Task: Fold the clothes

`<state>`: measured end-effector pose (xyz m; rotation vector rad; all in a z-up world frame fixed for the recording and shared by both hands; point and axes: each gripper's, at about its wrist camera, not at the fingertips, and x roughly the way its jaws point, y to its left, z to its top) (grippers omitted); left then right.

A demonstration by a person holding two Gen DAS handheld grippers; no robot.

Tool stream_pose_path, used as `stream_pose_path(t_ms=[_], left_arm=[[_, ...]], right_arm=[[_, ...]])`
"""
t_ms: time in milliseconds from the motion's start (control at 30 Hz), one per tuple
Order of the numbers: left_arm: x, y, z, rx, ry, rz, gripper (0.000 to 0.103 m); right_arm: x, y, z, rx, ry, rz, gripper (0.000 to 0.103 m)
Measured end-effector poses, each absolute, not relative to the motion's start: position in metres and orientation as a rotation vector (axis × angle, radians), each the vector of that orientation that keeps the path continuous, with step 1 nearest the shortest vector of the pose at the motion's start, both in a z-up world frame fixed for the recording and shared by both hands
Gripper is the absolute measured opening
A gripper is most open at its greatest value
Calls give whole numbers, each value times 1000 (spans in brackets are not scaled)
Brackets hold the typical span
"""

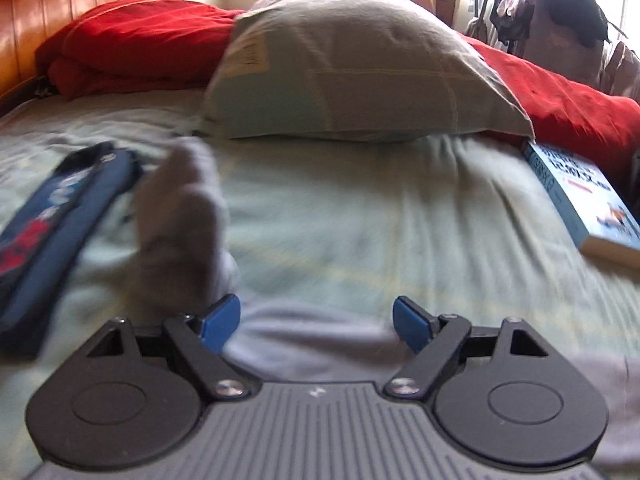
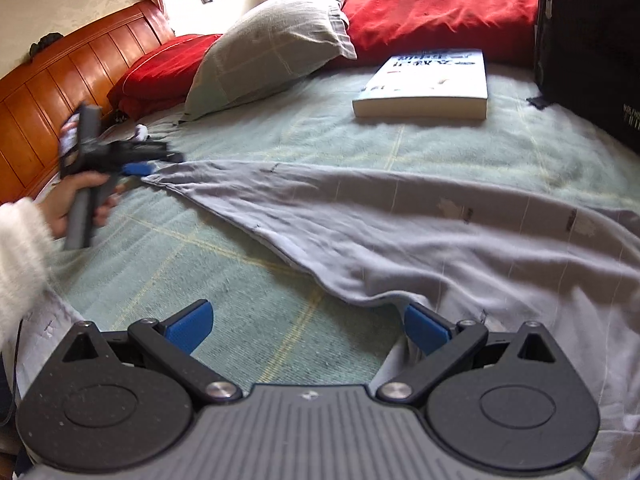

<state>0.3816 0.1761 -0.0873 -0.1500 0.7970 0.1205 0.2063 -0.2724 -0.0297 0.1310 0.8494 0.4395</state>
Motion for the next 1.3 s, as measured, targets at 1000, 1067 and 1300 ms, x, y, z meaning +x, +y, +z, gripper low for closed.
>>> stream_pose_path(t_ms=[1000,1067,1300], left_arm=[[186,57,-46,91,716,-262,90],[184,51,-53,109,713,-250,90],[188,47,-72,122,700,-215,90]], right_arm=[[231,-206,7,-117,723,614,49],[246,-192,-3,-171,734,632,49],[302,-192,-8,-274,712,607,43]])
